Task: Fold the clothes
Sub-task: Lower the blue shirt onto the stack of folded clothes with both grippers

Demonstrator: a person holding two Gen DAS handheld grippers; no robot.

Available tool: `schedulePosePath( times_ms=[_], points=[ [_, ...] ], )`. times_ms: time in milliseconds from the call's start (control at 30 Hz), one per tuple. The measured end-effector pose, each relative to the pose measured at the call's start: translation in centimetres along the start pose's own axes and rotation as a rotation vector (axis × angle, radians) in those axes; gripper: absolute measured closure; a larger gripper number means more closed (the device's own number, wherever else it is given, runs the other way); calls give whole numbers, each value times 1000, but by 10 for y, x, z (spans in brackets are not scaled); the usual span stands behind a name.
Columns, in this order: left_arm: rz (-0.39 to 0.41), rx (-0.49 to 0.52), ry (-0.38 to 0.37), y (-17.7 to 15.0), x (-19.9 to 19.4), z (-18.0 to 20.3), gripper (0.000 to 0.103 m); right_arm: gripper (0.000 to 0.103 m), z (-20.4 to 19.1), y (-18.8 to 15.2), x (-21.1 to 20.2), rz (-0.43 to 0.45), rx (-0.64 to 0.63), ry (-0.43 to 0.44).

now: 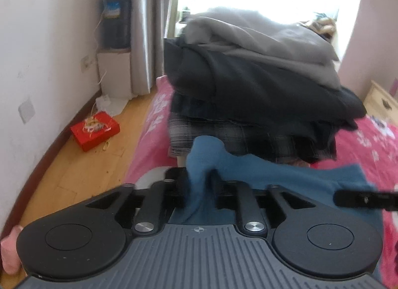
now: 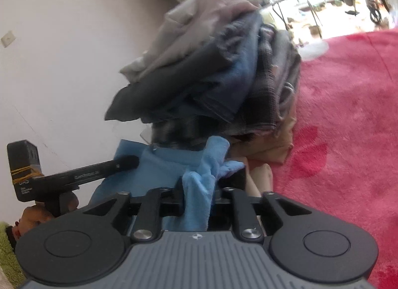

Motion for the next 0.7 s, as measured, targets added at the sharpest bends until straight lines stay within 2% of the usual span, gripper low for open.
schedulePosePath(
  times_ms=[33,67,133,233,333,433,567,700],
  points=[
    [-3,-22,5,1,-1,-5,58,73,2,2,-1,-5,15,11],
    [0,-53,8,2,-3,-10,55,69,5,4,-3,-9,36,21],
    [15,-116,13,4,-9,-21,54,65,11,11,-8,-11,89,44],
    [48,-182,29,6,-23,-32,54,48,25,30,-23,52,152,28],
    [83,-220,62,7,-43,-41,54,50,37,49,-40,113,189,21],
    [97,-239,60,0,-68,-42,54,55,23,56,-53,133,110,40],
    [81,-229,46,-18,-105,-38,54,61,-24,43,-53,88,-51,120],
    [41,-251,38,-52,-139,-31,54,63,-68,13,-42,12,-207,198]
  ],
)
Point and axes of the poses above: each gripper's, at about its wrist camera, not at the fingertips, and x roughly the way its jaws point, z to its right, y to its top, the point moved 10 cm from there along x, roughly the way its jaws point, and after that the axes turned 13 degrees about x, right-handed, at the moved point
